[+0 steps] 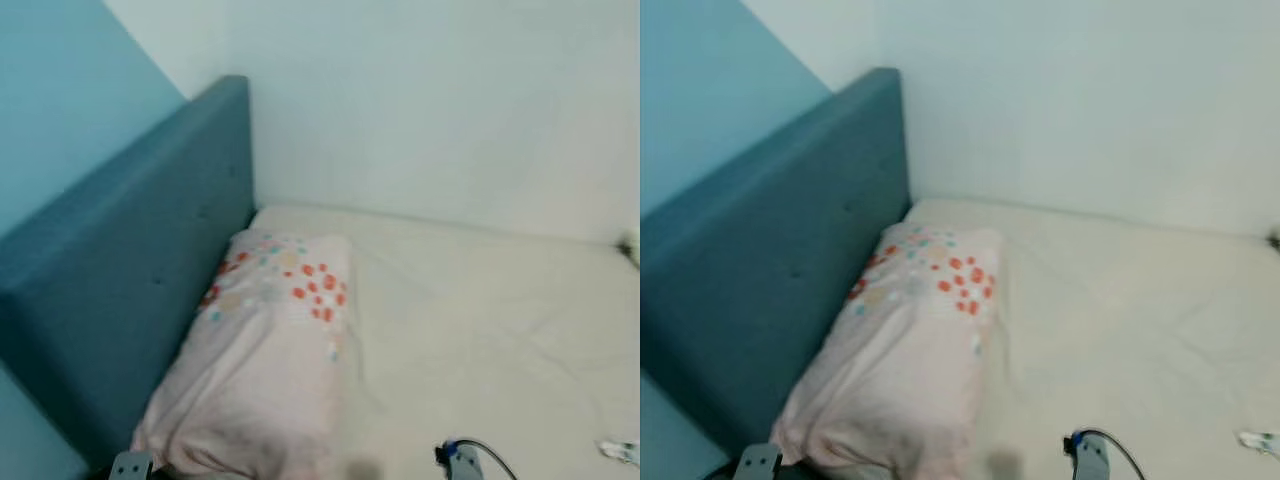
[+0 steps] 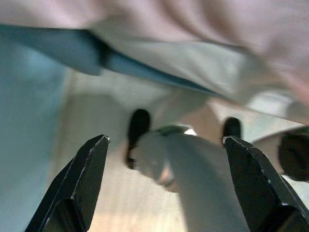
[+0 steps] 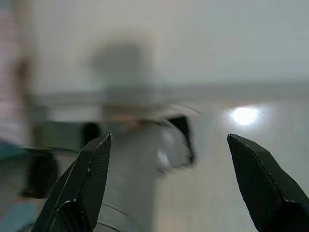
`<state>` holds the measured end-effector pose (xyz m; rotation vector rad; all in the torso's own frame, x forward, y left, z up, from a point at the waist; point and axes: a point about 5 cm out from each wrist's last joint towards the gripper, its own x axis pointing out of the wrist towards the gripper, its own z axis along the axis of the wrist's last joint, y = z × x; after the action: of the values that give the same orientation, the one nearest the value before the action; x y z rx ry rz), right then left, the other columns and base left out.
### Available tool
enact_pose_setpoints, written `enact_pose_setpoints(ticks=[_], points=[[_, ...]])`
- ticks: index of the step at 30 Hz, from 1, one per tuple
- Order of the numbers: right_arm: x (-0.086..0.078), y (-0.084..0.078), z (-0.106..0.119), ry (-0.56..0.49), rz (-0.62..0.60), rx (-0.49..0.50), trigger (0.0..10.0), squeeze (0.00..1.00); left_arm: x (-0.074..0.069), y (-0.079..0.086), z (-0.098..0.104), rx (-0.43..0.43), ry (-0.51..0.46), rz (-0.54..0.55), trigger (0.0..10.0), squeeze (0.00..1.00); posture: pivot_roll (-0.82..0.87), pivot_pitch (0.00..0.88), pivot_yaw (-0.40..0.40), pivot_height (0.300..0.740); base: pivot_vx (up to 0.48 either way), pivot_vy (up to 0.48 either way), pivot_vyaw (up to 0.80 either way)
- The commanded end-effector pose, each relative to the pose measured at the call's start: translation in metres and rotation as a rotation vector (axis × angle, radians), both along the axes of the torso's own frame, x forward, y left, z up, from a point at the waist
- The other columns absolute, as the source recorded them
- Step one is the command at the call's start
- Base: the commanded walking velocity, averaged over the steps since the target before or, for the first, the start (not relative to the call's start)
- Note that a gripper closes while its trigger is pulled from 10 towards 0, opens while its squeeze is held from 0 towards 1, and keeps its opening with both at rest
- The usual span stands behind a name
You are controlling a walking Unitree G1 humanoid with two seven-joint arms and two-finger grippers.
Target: Clean up the room
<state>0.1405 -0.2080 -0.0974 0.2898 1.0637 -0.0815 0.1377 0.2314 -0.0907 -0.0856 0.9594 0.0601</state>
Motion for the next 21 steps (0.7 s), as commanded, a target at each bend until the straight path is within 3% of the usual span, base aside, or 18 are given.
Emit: enact_pose_setpoints(ticks=[1, 8, 14, 17, 21], points=[[-0.002, -0.005, 0.000, 0.017, -0.020, -0.018, 10.0, 0.00, -0.005, -0.007, -0.004, -0.010, 0.034, -0.023, 10.0, 0.00, -0.03, 0.000, -0.071, 0.713, 0.000, -0.480, -0.77], [-0.011, -0.006, -0.004, 0.054, -0.007, -0.036, 10.0, 0.00, -0.017, -0.011, -0.009, -0.014, 0.079, -0.051, 10.0, 0.00, -0.03, 0.000, -0.066, 0.713, 0.000, -0.480, -0.63], [-0.016, -0.009, -0.004, 0.067, 0.003, -0.048, 10.0, 0.00, -0.020, -0.011, -0.010, -0.012, 0.091, -0.056, 10.0, 0.00, -0.04, 0.000, -0.069, 0.713, 0.000, -0.480, 0.00], [-0.019, -0.010, -0.005, 0.080, 0.012, -0.048, 10.0, 0.00, -0.019, -0.011, -0.010, -0.012, 0.090, -0.060, 10.0, 0.00, -0.04, 0.000, -0.071, 0.713, 0.000, 0.000, 0.00], [-0.021, -0.009, -0.006, 0.090, 0.034, -0.049, 10.0, 0.00, -0.018, -0.011, -0.009, -0.013, 0.091, -0.062, 10.0, 0.00, -0.04, 0.000, -0.069, 0.713, 0.000, -0.120, -0.61]])
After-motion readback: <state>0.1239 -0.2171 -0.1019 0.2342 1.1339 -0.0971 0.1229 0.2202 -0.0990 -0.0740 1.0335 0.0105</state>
